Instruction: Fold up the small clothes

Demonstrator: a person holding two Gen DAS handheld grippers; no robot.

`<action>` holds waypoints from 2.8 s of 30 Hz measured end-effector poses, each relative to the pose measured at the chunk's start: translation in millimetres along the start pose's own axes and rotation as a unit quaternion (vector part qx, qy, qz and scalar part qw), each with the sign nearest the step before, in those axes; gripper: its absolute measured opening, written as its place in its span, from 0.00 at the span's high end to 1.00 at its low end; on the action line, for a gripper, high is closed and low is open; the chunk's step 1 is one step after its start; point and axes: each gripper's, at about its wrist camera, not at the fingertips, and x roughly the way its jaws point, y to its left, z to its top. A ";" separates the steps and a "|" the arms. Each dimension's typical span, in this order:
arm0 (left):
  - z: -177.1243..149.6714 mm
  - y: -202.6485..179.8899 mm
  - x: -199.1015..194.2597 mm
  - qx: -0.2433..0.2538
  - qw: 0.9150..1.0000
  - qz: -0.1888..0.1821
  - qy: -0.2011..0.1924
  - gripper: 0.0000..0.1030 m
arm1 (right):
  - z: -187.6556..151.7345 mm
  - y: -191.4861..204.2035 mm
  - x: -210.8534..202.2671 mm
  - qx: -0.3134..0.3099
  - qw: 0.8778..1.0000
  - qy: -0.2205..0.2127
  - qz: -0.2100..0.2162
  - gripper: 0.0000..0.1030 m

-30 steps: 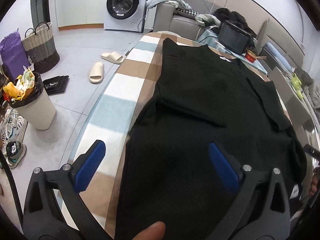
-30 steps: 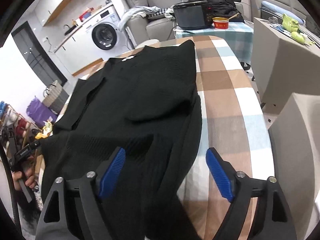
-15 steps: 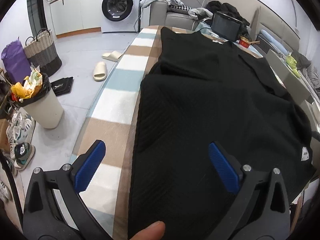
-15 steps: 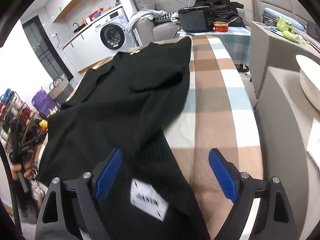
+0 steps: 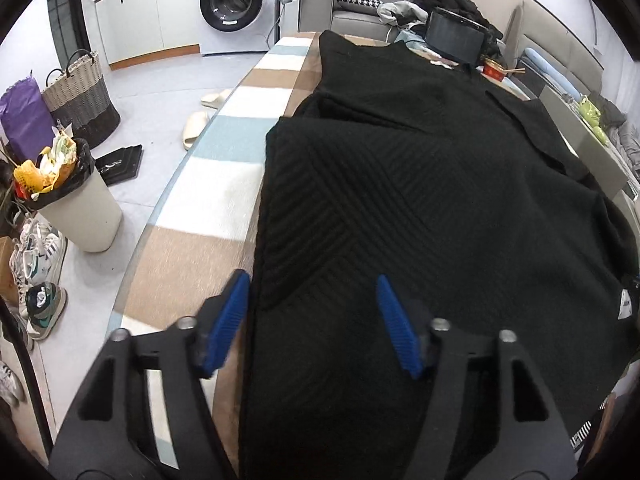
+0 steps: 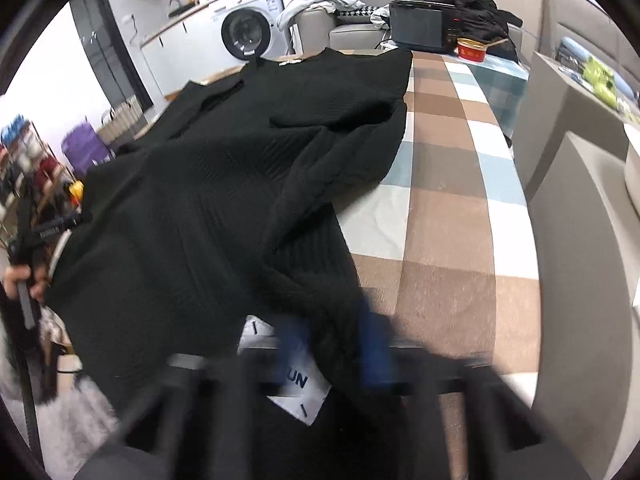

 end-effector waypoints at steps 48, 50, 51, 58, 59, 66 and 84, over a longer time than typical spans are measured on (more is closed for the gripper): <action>19.3 40.3 -48.2 -0.080 0.990 -0.094 -0.074 0.95 | -12.2 -42.1 -27.4 0.135 0.982 -0.046 0.127 0.57; 16.3 39.3 -40.9 -0.080 0.991 -0.089 -0.061 0.91 | -24.3 -37.2 -31.0 0.119 0.985 -0.032 0.124 0.55; 15.3 38.3 -35.6 -0.079 0.992 -0.085 -0.052 0.85 | -29.2 -34.4 -32.4 0.111 0.986 -0.024 0.120 0.55; 3.8 36.2 -21.1 -0.062 0.995 -0.077 -0.008 0.41 | -47.1 -33.8 -28.6 0.084 0.990 -0.008 0.117 0.50; 2.6 35.3 -21.0 -0.055 0.996 -0.076 -0.005 0.41 | -47.6 -33.8 -28.1 0.082 0.990 -0.008 0.116 0.49; -12.2 21.5 -12.4 0.012 0.997 -0.069 0.036 0.41 | -56.8 -29.0 -24.2 0.065 0.990 0.006 0.125 0.46; 15.0 48.3 -74.0 -0.061 0.970 -0.197 -0.129 0.96 | -14.5 -28.8 -70.5 0.095 0.945 -0.250 0.189 0.95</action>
